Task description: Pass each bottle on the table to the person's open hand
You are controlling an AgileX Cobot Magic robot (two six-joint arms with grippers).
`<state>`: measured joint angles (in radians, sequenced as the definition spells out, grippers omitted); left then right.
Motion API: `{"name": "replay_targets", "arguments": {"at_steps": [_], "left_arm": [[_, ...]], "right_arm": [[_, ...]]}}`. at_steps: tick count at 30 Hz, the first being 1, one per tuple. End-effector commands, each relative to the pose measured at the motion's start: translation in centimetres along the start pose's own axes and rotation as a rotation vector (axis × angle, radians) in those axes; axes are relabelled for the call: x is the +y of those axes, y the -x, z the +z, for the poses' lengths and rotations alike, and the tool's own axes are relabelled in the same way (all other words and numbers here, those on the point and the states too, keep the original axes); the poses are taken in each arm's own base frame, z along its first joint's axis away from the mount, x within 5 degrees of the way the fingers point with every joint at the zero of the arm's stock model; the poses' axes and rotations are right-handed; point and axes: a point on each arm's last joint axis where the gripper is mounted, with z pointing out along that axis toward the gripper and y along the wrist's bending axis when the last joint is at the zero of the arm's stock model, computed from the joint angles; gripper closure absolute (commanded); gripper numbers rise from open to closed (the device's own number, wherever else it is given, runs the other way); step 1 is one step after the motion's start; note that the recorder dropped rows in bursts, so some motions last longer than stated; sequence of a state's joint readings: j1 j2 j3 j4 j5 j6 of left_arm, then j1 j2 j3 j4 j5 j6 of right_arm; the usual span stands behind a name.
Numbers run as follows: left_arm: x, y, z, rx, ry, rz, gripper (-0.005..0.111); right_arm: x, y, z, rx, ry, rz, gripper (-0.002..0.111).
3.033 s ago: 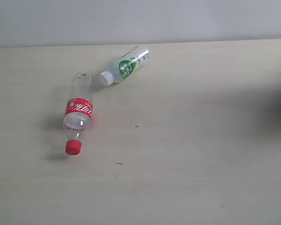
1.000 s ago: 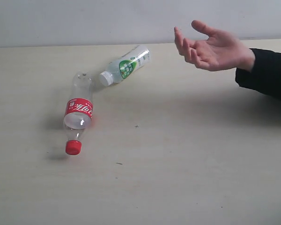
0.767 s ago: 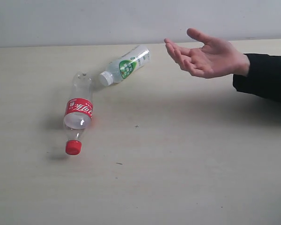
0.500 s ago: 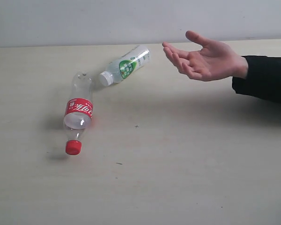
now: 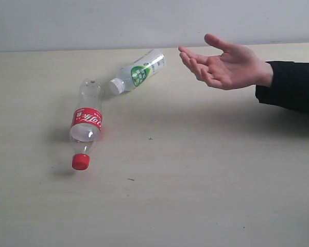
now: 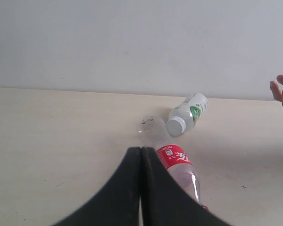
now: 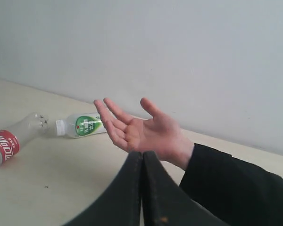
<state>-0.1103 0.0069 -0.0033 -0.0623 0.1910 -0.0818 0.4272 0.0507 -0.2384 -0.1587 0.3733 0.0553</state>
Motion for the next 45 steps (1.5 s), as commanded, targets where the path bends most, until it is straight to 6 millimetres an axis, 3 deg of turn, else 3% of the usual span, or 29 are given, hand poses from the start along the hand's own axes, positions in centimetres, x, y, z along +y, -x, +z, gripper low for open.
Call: {"name": "replay_targets", "arguments": {"at_steps": [1, 6, 12, 29, 37, 45], "left_arm": [[0.0, 0.0, 0.0, -0.008, 0.001, -0.003, 0.107], [0.0, 0.0, 0.0, -0.008, 0.001, -0.003, 0.107], [0.0, 0.0, 0.0, -0.008, 0.001, -0.003, 0.107], [0.0, 0.0, 0.0, -0.008, 0.001, -0.003, 0.107], [0.0, 0.0, 0.0, -0.008, 0.001, -0.003, 0.107], [0.0, 0.0, 0.0, -0.008, 0.001, -0.003, 0.107]], "right_arm": [[0.0, 0.6, -0.7, -0.103, -0.004, -0.004, 0.108], [-0.2, 1.0, -0.8, -0.138, -0.032, -0.080, 0.108], [0.0, 0.8, -0.8, -0.119, 0.006, 0.026, 0.108], [0.0, 0.7, -0.7, -0.114, -0.013, 0.017, 0.108], [-0.2, -3.5, 1.1, -0.175, -0.160, 0.120, 0.108], [-0.2, -4.7, 1.4, -0.115, -0.158, 0.135, 0.108]]}}
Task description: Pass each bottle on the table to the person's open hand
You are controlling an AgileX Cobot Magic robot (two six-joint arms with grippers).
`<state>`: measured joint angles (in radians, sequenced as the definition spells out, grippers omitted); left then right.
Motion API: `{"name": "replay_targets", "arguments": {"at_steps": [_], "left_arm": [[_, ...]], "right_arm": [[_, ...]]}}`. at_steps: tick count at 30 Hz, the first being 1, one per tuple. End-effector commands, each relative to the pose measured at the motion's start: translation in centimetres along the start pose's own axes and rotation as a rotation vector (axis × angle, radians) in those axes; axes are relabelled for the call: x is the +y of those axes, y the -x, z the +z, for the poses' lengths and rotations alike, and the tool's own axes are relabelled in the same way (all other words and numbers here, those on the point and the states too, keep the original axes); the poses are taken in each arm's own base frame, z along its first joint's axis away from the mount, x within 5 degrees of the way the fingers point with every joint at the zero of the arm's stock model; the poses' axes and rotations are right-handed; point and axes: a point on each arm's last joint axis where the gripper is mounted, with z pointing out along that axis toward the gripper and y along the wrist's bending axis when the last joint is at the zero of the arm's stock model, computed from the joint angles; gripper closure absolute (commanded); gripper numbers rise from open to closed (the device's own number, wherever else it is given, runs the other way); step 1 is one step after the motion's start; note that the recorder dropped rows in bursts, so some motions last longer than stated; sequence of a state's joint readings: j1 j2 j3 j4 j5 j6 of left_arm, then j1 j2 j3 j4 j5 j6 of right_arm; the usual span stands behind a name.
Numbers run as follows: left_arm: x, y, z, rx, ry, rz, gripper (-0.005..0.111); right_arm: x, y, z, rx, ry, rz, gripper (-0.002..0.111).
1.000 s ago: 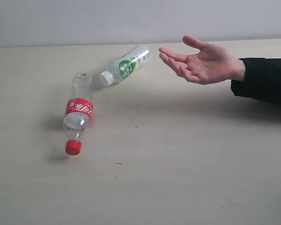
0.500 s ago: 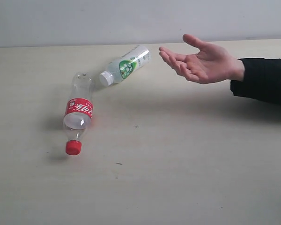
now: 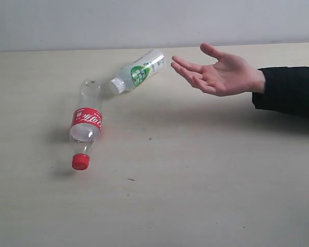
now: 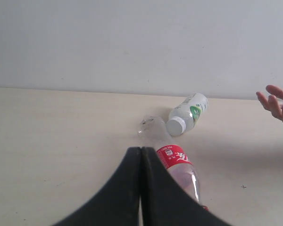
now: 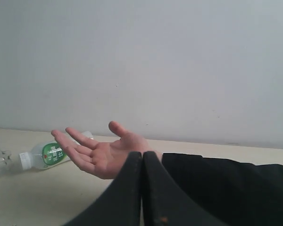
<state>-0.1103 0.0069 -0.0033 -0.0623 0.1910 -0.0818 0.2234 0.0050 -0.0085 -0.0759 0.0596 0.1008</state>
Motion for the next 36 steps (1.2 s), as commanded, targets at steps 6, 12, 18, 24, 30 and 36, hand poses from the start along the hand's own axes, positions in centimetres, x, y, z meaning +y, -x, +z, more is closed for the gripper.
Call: {"name": "replay_targets", "arguments": {"at_steps": [6, 12, 18, 24, 30, 36], "left_arm": [[0.0, 0.0, 0.0, -0.008, 0.001, -0.003, 0.107], [0.0, 0.0, 0.0, -0.008, 0.001, -0.003, 0.107], [0.0, 0.0, 0.0, -0.010, 0.001, -0.003, 0.107], [-0.1, 2.1, -0.3, -0.247, -0.046, -0.261, 0.107], [-0.1, 3.1, -0.6, -0.351, -0.076, -0.375, 0.107], [-0.1, 3.1, -0.5, -0.339, -0.108, -0.528, 0.107]], "right_arm": [[0.0, -0.1, 0.0, 0.005, -0.004, 0.006, 0.108], [0.0, -0.1, 0.0, 0.005, -0.004, 0.006, 0.108], [0.0, -0.1, 0.0, 0.004, -0.004, 0.004, 0.108], [0.0, -0.1, 0.0, 0.004, -0.004, 0.004, 0.108], [0.0, -0.1, 0.0, 0.004, -0.004, 0.004, 0.108], [0.0, -0.1, 0.0, 0.004, -0.004, 0.004, 0.108]]}}
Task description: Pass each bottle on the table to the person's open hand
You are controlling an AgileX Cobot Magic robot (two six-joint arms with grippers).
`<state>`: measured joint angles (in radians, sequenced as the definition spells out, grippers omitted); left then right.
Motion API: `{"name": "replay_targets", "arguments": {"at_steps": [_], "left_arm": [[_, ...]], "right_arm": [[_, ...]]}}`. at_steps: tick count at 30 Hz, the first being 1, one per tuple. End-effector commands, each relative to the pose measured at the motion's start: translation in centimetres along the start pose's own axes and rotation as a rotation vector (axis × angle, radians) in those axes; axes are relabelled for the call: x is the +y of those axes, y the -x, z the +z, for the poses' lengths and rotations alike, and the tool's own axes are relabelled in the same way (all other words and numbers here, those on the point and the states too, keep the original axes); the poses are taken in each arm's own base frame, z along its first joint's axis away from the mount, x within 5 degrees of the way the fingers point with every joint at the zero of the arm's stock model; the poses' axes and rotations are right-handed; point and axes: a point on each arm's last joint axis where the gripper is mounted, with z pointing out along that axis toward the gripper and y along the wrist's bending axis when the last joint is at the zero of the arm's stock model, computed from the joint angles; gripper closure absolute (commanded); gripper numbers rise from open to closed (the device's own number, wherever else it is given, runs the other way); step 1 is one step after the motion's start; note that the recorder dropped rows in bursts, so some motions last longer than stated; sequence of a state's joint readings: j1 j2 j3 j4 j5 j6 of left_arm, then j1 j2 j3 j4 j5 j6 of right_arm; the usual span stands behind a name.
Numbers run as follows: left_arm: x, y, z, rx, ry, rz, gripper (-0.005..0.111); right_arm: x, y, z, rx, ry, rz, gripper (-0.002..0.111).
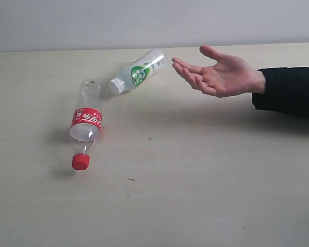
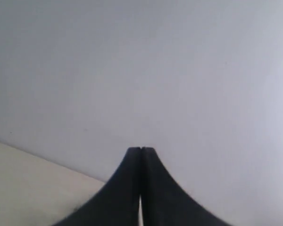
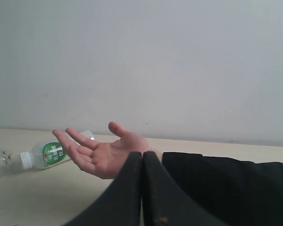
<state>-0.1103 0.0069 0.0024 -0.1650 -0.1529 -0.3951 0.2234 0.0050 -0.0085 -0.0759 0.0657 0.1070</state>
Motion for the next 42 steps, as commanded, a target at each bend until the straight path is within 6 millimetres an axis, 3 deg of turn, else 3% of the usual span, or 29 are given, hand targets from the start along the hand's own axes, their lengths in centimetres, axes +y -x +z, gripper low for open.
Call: {"name": "replay_targets", "arguments": {"at_steps": [1, 3, 9, 16, 22, 25, 31, 33, 42], "left_arm": [[0.0, -0.1, 0.2, 0.021, 0.007, -0.106, 0.107], [0.4, -1.0, 0.5, 0.136, 0.070, -0.062, 0.107], [-1.0, 1.1, 3.8, 0.259, 0.118, 0.117, 0.107], [-2.1, 2.1, 11.5, 0.599, 0.200, 0.332, 0.107], [-1.3, 0.1, 18.7, 0.931, 0.306, 0.315, 0.106], [-0.8, -1.1, 21.1, 1.083, 0.353, 0.302, 0.095], [0.0, -2.8, 23.6, 1.287, 0.413, 0.275, 0.050], [0.0, -3.1, 24.1, 1.314, 0.419, 0.253, 0.042], [-1.6, -5.2, 25.6, 1.408, 0.348, 0.123, 0.040]], "right_arm": [[0.0, -0.1, 0.0, -0.002, -0.003, -0.002, 0.108], [0.0, -0.1, 0.0, -0.002, -0.003, -0.002, 0.108], [0.0, -0.1, 0.0, -0.002, -0.003, -0.002, 0.108], [0.0, -0.1, 0.0, -0.002, -0.003, -0.002, 0.108], [0.0, -0.1, 0.0, -0.002, -0.003, -0.002, 0.108], [0.0, -0.1, 0.0, -0.002, -0.003, -0.002, 0.108], [0.0, -0.1, 0.0, -0.002, -0.003, -0.002, 0.108], [0.0, -0.1, 0.0, -0.002, -0.003, -0.002, 0.108], [0.0, -0.1, 0.0, -0.002, -0.003, -0.002, 0.108]]}}
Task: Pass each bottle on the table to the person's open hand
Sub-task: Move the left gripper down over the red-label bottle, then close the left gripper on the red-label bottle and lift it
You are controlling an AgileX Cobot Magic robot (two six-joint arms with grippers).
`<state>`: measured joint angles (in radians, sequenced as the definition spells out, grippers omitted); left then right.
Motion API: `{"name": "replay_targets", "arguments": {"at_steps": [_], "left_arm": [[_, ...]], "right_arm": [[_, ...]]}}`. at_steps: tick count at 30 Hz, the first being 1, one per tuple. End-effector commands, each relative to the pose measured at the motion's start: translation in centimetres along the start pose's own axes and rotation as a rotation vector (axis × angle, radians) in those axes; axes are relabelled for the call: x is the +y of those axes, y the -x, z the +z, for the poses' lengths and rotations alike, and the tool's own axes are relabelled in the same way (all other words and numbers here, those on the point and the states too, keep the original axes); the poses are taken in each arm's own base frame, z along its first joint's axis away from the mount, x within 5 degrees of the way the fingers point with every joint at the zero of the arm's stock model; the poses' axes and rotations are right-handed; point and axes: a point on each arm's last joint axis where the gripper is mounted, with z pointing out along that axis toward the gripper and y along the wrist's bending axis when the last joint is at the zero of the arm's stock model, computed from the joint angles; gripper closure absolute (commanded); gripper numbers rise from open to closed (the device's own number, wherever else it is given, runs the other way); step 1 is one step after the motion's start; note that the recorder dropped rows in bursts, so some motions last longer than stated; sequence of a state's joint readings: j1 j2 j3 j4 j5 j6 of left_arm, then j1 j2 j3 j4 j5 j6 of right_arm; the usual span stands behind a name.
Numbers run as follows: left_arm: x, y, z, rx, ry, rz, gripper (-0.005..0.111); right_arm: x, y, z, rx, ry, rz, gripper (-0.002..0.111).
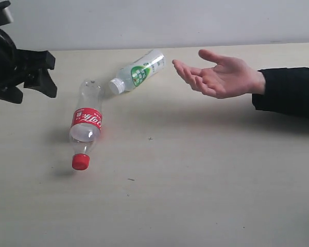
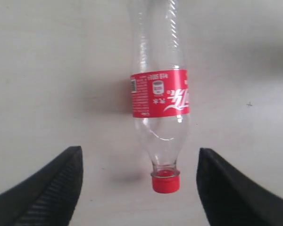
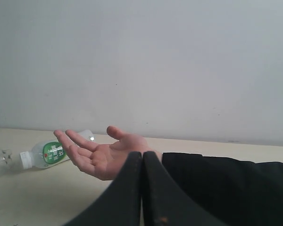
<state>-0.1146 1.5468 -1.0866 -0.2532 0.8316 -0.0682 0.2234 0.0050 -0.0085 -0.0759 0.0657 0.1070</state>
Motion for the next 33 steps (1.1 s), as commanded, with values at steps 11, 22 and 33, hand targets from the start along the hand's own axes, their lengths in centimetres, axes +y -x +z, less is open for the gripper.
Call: {"name": "replay_targets", "arguments": {"at_steps": [11, 22, 33], "left_arm": [[-5.8, 2.6, 6.0, 0.148, 0.080, 0.045, 0.040], [-6.9, 5.8, 11.0, 0.213, 0.255, 0.025, 0.040], [-6.8, 7.0, 14.7, 0.214, 0.289, 0.039, 0.040]], "right_arm": [[0.0, -0.1, 0.0, -0.002, -0.003, -0.002, 0.108], [0.0, -0.1, 0.0, -0.002, -0.003, -0.002, 0.108], [0.0, -0.1, 0.0, -0.002, -0.003, -0.002, 0.108]]}}
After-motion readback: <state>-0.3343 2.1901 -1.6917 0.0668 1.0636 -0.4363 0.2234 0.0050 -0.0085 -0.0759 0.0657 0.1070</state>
